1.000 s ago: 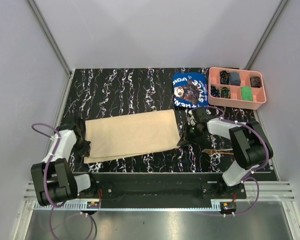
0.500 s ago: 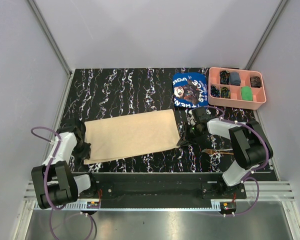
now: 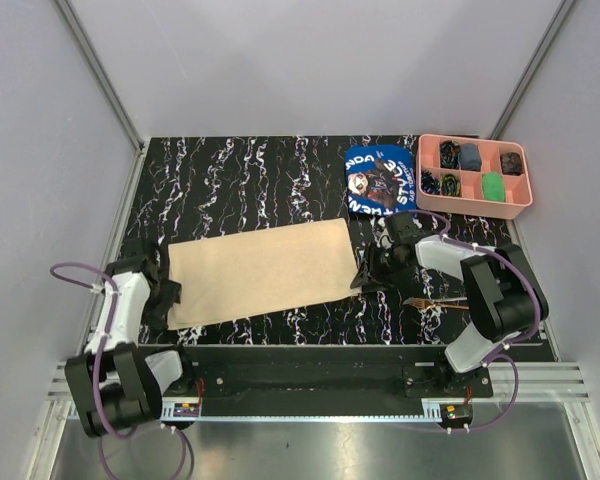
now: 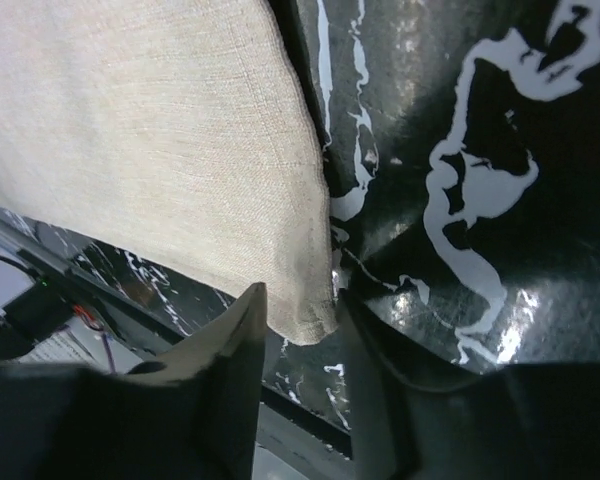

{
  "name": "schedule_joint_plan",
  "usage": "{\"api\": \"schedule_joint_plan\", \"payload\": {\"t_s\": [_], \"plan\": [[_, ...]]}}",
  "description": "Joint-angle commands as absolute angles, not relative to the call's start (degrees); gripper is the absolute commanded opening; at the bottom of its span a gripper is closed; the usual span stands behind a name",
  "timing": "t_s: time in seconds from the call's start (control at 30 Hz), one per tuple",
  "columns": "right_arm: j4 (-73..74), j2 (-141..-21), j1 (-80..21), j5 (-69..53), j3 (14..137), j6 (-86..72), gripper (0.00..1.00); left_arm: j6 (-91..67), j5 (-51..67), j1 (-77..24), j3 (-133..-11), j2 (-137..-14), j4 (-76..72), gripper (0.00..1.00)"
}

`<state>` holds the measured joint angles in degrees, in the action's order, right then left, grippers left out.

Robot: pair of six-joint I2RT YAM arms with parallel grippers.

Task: Fold the napkin into a case and place the utensils inside
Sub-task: Fold and flatten the napkin at the center of the board, then pick up the rectangle-folded napkin from the center of the board.

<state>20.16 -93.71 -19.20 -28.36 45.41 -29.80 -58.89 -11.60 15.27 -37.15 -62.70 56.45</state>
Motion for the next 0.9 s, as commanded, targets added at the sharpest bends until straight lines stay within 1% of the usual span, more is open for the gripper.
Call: {"api": "schedule_joint_plan", "payload": {"t_s": [0.0, 0.07, 0.1, 0.13, 0.2, 0.23, 0.27, 0.33, 0.4, 0.47, 0.53, 0.63, 0.67, 0.7, 0.73, 0.87], "plan": [[25.1, -87.5, -19.2, -25.2, 48.2, -28.0, 0.57, -57.6, -14.9, 15.5, -42.4, -55.6, 60.0, 0.69], [27.1, -84.9, -19.2, -22.6, 49.9, -26.3, 0.66, -55.3, -14.7, 15.5, -43.9, -53.2, 58.8, 0.69], [27.5, -84.5, -19.2, -21.6, 50.6, -25.7, 0.75, -53.1, -12.8, 15.4, -43.9, -52.6, 56.5, 0.66], [27.6, -84.2, -19.2, -20.6, 51.8, -25.1, 0.78, -48.4, -10.0, 14.9, -43.3, -52.5, 50.9, 0.56], [28.0, -85.3, -19.2, -18.6, 53.9, -23.5, 0.8, -46.3, -3.4, 13.9, -42.9, -53.8, 47.4, 0.53], [28.3, -87.3, -19.2, -18.5, 56.4, -22.9, 0.8, -43.3, -0.7, 12.4, -42.5, -56.6, 43.3, 0.51], [29.1, -88.4, -19.2, -17.3, 57.6, -22.2, 0.8, -42.0, 2.7, 11.6, -43.0, -58.4, 42.8, 0.45], [29.4, -91.1, -19.2, -17.2, 60.7, -21.1, 0.8, -38.7, 5.2, 8.5, -44.0, -63.3, 41.0, 0.43], [29.4, -92.5, -19.3, -15.8, 62.1, -20.7, 0.79, -37.0, 7.4, 6.2, -44.6, -65.5, 39.5, 0.41], [29.4, -94.8, -19.6, -13.7, 64.2, -20.5, 0.77, -35.2, 11.1, 2.3, -44.7, -67.9, 35.3, 0.4], [29.4, -97.4, -20.6, -12.7, 66.2, -20.3, 0.74, -35.6, 11.8, -2.8, -46.0, -71.2, 32.3, 0.38], [30.0, -101.7, -23.5, -7.4, 69.4, -19.3, 0.65, -37.3, 9.7, -8.2, -47.8, -75.1, 30.6, 0.36], [31.0, -102.7, -24.2, -4.3, 70.3, -18.6, 0.58, -37.5, 9.8, -9.1, -48.0, -75.7, 30.0, 0.35], [31.0, -103.5, -25.1, -3.3, 70.8, -18.5, 0.56, -37.7, 9.5, -10.1, -48.2, -76.0, 29.5, 0.35], [31.0, -104.8, -25.8, -2.3, 71.3, -18.5, 0.55, -37.8, 9.3, -11.6, -48.4, -76.1, 28.7, 0.35], [31.5, -107.1, -29.5, 3.4, 72.1, -18.9, 0.53, -37.0, 9.5, -12.4, -47.7, -74.9, 28.4, 0.35]]}}
